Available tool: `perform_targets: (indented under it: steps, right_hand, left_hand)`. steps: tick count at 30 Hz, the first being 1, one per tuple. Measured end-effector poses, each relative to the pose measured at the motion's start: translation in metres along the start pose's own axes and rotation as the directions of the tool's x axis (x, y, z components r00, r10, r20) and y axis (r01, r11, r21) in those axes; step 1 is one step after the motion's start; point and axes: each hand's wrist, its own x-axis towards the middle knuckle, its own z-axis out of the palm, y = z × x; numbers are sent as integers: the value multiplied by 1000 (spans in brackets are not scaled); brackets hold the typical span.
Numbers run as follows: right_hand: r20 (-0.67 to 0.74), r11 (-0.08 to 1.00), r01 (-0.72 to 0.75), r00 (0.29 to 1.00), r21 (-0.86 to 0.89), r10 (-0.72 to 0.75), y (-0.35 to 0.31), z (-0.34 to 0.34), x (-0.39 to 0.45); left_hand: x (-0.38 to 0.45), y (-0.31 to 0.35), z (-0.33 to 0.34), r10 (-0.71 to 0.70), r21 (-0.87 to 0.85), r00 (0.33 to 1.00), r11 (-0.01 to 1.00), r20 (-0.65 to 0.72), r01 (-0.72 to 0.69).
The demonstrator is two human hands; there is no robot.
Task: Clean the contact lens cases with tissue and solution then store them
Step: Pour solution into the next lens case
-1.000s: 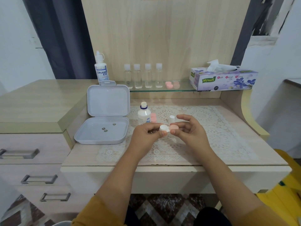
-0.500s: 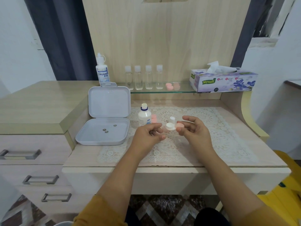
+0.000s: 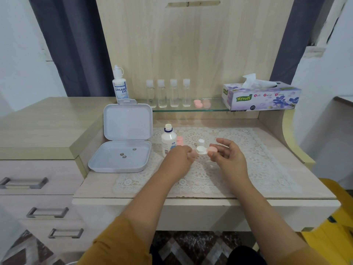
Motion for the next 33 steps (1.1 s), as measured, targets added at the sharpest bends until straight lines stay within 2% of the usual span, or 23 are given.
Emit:
perform_targets:
  steps: [5,10,14,20,23,28,31,33]
  right_hand:
    - [-2,1000,2,1000,15,-2,0,-1,-1]
    - [3,1000,2,1000,19,-3,1,-1,-1]
    - [8,1000,0,1000,19,0,0,0,-2]
    - [4,1000,-3,1000,17,3,-1,0,-2]
    - [2,1000,-6,1000,19,6,-2,0,-3]
    - [1,1000,-12,1000,26,12,-2,0,-3]
    - [6,1000,-7,1000,17,7,-2,-1,-3]
    - [8,1000,-7,1000,22,6,-2,0,-3]
  left_hand:
    - [7,1,3,-8,104,999,995,40,4]
    - [-3,1,3,68,264,996,963,-64,-49]
    - [-12,-2,1,88,237,994,969,-68,-70]
    - [-12,-2,0,99,258,994,960,46,-107]
    - [-8,-4,2,143,278,988,948,59,-154]
    - [-9,-8,4,120,240,992,964,-31,-109]
    - [-13,-6,1,119,73,976,992,-184,-107]
    - [-15,0,-3,137,-58,945,985,-298,-161]
